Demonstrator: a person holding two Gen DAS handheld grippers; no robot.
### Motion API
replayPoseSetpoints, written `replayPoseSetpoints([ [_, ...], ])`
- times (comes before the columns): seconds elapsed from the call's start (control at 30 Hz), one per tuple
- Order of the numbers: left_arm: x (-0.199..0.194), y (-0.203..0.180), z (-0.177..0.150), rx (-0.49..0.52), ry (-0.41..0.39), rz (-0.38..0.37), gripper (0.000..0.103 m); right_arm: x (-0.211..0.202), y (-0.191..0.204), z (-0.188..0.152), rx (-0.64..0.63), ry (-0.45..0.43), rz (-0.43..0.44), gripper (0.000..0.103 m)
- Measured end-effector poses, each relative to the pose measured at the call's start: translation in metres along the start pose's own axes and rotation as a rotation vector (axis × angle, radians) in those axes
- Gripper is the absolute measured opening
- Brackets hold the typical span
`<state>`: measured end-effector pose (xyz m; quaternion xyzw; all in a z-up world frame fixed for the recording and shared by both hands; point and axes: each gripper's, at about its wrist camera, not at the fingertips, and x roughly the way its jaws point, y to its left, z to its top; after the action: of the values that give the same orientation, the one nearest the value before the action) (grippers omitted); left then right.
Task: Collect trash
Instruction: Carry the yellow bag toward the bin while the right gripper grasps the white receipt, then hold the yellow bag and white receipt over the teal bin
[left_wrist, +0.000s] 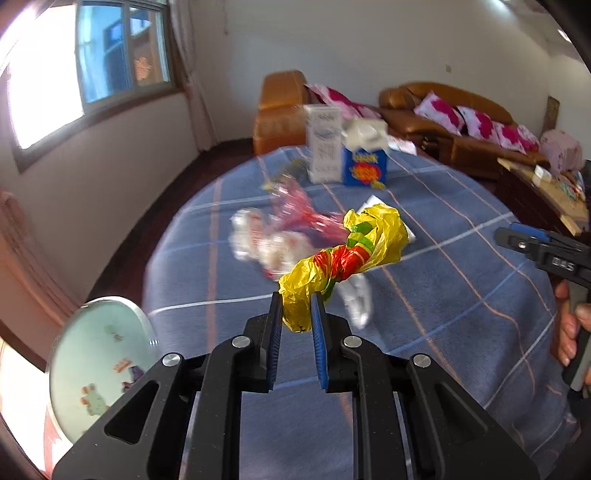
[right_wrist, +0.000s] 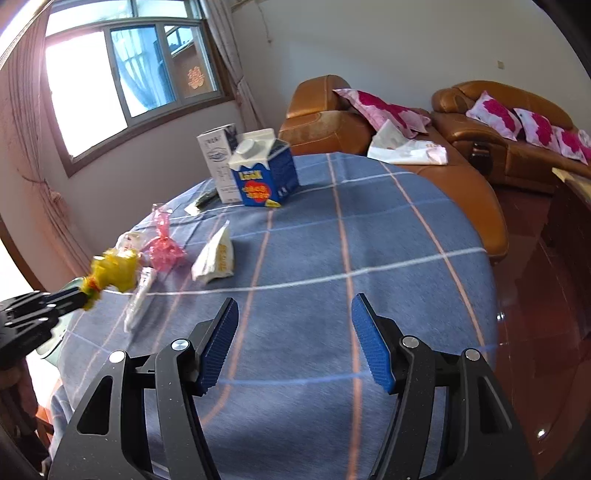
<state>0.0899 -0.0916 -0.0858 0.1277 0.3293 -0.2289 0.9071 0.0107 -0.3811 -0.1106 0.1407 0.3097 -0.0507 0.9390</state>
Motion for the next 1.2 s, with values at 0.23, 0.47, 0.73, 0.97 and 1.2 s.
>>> replayPoseSetpoints([
  [0.23,-0.020,0.065,-0.021,-0.110,0.006,0.141,0.016,0.054,0.059,0.042,-0.133,0.094,-0.002,0.062],
  [0.47,-0.024,0.110,-0.041,-0.188,0.032,0.214,0.016,0.129,0.087,0.047,-0.187,0.254,-0.026,0.054],
  [0.73,-0.028,0.132,-0.052,-0.239,0.034,0.232,0.016,0.120,0.080,0.041,-0.183,0.230,0.004,0.019],
  [0.97,-0.033,0.144,-0.058,-0.261,0.038,0.261,0.016,0.069,0.111,0.053,-0.237,0.082,0.096,0.019],
  [1.2,-0.036,0.160,-0.067,-0.284,0.063,0.310,0.016,0.058,0.183,0.058,-0.359,0.030,0.255,0.019],
])
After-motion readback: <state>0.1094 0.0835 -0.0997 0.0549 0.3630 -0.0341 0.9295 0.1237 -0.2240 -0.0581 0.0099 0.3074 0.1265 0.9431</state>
